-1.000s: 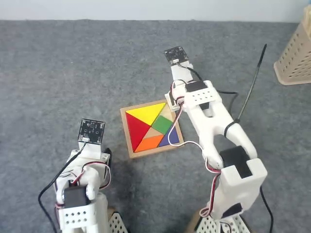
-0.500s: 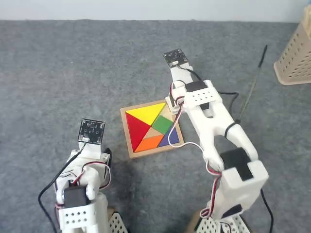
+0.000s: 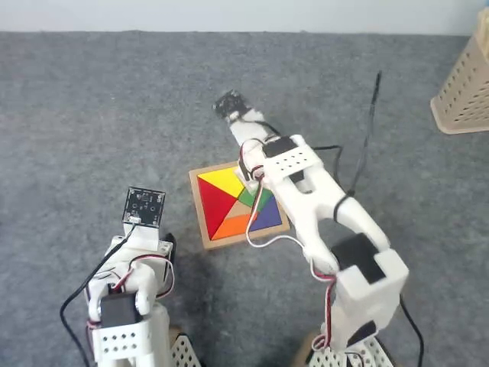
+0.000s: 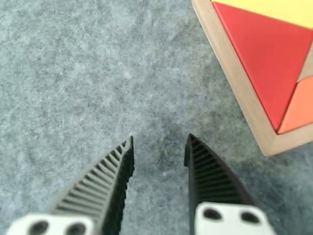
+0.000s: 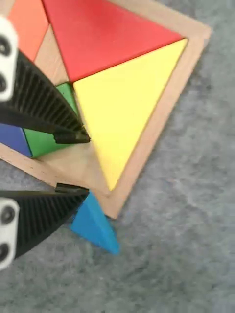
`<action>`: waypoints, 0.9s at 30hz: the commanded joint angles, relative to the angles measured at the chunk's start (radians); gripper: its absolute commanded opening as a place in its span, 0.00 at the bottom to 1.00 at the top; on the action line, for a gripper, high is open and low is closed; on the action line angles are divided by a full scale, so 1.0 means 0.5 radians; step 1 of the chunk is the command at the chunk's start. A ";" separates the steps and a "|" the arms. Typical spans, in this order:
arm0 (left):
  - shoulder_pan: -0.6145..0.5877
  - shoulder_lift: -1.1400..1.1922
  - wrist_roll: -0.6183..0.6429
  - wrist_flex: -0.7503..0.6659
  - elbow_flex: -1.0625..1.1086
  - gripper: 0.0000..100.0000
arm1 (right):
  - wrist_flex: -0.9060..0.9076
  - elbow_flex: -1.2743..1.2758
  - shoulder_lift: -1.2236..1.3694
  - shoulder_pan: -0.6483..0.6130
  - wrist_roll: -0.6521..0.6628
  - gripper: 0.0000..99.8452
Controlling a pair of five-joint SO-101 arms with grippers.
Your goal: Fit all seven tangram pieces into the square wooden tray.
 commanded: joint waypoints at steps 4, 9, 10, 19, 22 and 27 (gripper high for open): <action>0.003 -0.012 -0.009 0.009 -0.023 0.17 | 0.143 -0.301 0.060 0.057 0.058 0.15; 0.003 -0.012 -0.009 0.009 -0.023 0.17 | 0.133 -0.316 0.060 0.152 0.055 0.15; 0.003 -0.012 -0.009 0.009 -0.023 0.17 | 0.130 -0.319 0.063 0.170 0.055 0.15; 0.003 -0.012 -0.009 0.009 -0.023 0.17 | 0.149 -0.442 0.057 0.373 -0.074 0.15; 0.003 -0.012 -0.009 0.009 -0.023 0.17 | 0.146 -0.494 0.075 0.474 -0.095 0.15; 0.003 -0.012 -0.009 0.009 -0.023 0.17 | 0.133 -0.512 0.078 0.529 -0.101 0.15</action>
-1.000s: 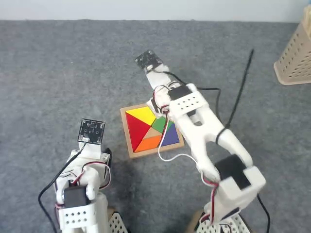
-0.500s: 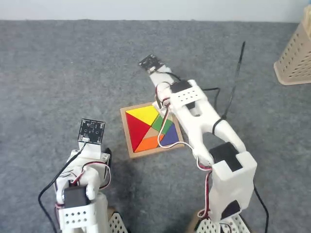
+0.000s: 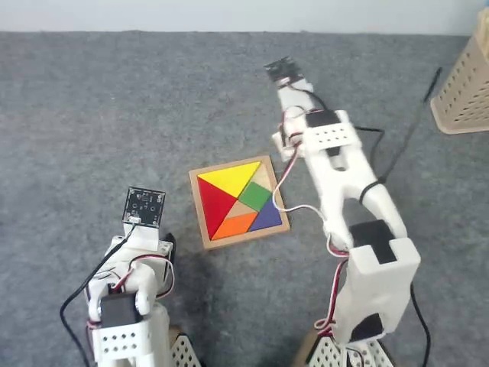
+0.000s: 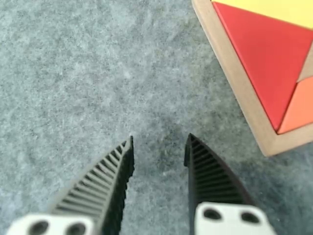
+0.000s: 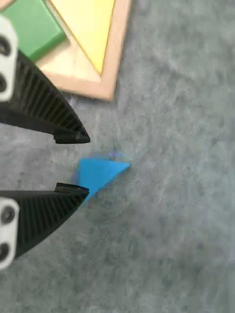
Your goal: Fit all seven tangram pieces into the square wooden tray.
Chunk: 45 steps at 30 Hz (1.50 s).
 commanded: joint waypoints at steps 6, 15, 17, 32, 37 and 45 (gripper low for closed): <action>0.003 -0.012 -0.009 0.009 -0.023 0.17 | 0.029 -0.114 -0.014 0.014 0.034 0.15; 0.003 -0.012 -0.009 0.009 -0.023 0.17 | 0.367 -0.571 0.361 0.066 0.473 0.27; 0.003 -0.012 -0.009 0.009 -0.023 0.17 | 0.391 -0.709 0.459 0.084 0.528 0.27; 0.003 -0.012 -0.009 0.009 -0.023 0.17 | 0.459 -0.991 0.861 0.115 0.761 0.17; 0.003 -0.012 -0.009 0.009 -0.023 0.17 | 0.588 -0.991 0.858 0.106 0.749 0.08; 0.003 -0.012 -0.009 0.009 -0.023 0.17 | 0.735 -1.000 0.744 0.103 0.384 0.08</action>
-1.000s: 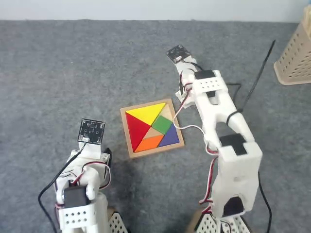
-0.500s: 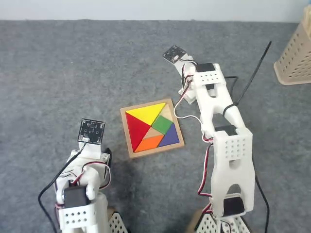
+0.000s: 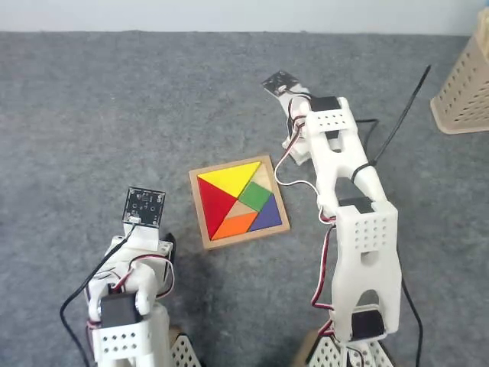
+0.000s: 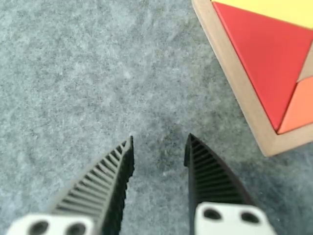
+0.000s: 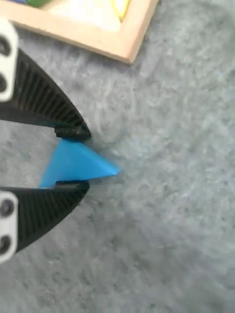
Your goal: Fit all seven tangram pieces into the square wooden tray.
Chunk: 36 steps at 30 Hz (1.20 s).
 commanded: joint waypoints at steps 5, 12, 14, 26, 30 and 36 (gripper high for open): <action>0.003 -0.012 -0.009 0.009 -0.023 0.17 | 0.388 -0.052 -0.404 -0.087 -0.479 0.08; 0.003 -0.012 -0.009 0.009 -0.023 0.17 | 0.582 -0.046 -0.532 -0.299 -0.911 0.08; 0.003 -0.012 -0.009 0.009 -0.023 0.17 | 0.575 -0.046 -0.532 -0.345 -0.964 0.08; 0.003 -0.012 -0.009 0.009 -0.023 0.17 | 0.502 -0.043 -0.523 -0.621 0.675 0.08; 0.003 -0.012 -0.009 0.009 -0.023 0.17 | 0.502 -0.043 -0.480 -0.689 1.016 0.08; 0.003 -0.012 -0.009 0.009 -0.023 0.17 | 0.514 -0.043 -0.416 -0.664 1.350 0.08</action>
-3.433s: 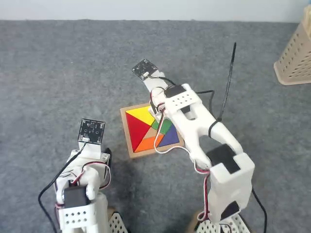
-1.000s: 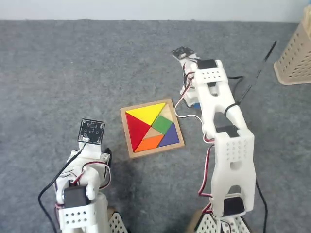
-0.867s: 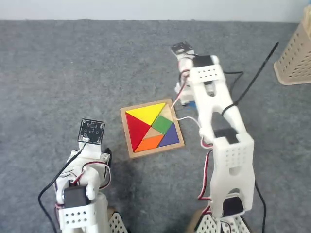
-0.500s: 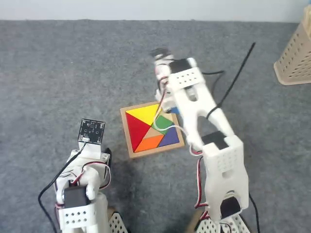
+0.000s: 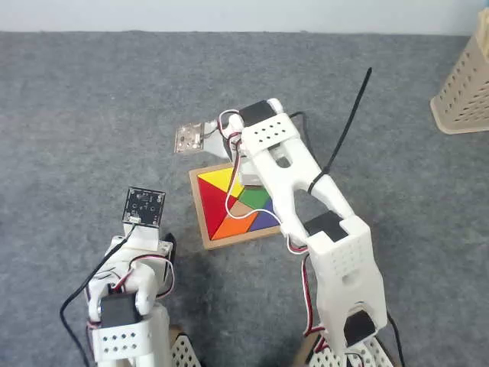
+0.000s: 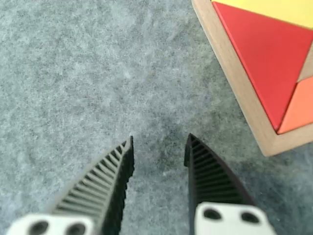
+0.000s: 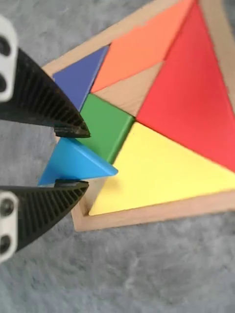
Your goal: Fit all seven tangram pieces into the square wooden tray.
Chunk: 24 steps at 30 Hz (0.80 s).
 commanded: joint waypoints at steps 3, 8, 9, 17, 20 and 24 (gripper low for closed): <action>0.003 -0.012 -0.009 0.009 -0.023 0.17 | -0.017 -0.049 -0.057 0.014 0.107 0.15; 0.003 -0.012 -0.009 0.009 -0.023 0.17 | -0.029 -0.049 -0.044 0.017 0.104 0.19; 0.003 -0.012 -0.009 0.009 -0.023 0.17 | -0.026 -0.049 -0.044 0.005 0.098 0.19; 0.003 -0.012 -0.009 0.009 -0.023 0.17 | -0.103 -0.199 -0.060 0.112 -0.936 0.09; 0.003 -0.012 -0.009 0.009 -0.023 0.17 | -0.124 -0.215 -0.066 0.176 -1.528 0.02; 0.003 -0.012 -0.009 0.009 -0.023 0.17 | -0.238 -0.209 -0.041 0.176 -2.028 0.01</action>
